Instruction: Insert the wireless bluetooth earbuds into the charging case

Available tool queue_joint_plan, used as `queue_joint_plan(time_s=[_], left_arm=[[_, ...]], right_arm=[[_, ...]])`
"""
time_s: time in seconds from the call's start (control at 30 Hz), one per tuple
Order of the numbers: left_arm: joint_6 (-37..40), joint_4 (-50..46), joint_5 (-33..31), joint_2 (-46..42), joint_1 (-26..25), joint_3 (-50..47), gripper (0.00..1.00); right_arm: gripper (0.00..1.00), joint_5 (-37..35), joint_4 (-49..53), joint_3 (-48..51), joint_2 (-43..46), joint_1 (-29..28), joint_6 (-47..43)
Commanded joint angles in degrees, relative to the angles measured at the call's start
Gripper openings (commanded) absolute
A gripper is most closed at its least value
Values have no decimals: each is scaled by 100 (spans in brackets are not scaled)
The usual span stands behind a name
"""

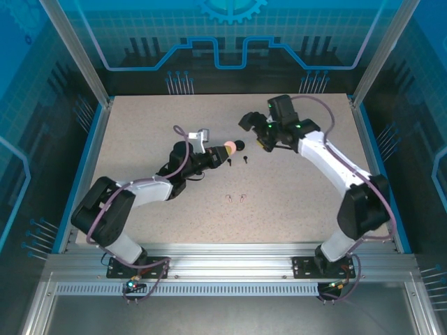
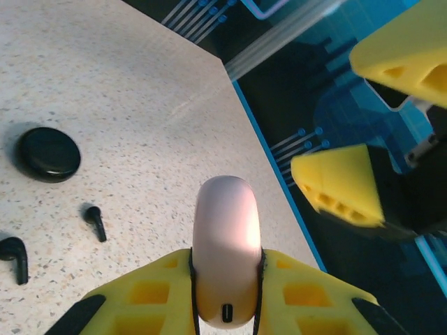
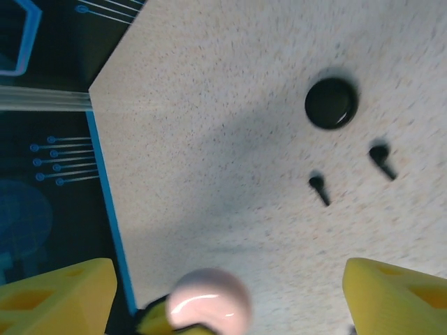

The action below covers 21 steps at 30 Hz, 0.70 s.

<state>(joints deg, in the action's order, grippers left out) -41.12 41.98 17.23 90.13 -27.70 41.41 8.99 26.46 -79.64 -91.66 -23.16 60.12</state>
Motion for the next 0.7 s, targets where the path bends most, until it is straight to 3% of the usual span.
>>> queue_joint_plan(time_s=[0.0, 0.13, 0.37, 0.5, 0.67], left_arm=[[788, -999, 669, -359, -23, 382, 0], [1177, -1720, 1084, -460, -13, 637, 0], [1414, -2184, 1409, -391, 70, 734, 0], [1454, -2359, 1856, -154, 142, 903, 0], [1421, -2361, 2009, -48, 162, 955, 0]], right_arm=[[86, 167, -691, 832, 493, 48, -1892], [86, 447, -1599, 1923, 1190, -13, -3089], [87, 1167, -2805, 3373, 1836, -6, -3422], [86, 1780, -3225, 3567, 1697, -16, -3484], [84, 1865, -3259, 3451, 1448, -22, -3479]])
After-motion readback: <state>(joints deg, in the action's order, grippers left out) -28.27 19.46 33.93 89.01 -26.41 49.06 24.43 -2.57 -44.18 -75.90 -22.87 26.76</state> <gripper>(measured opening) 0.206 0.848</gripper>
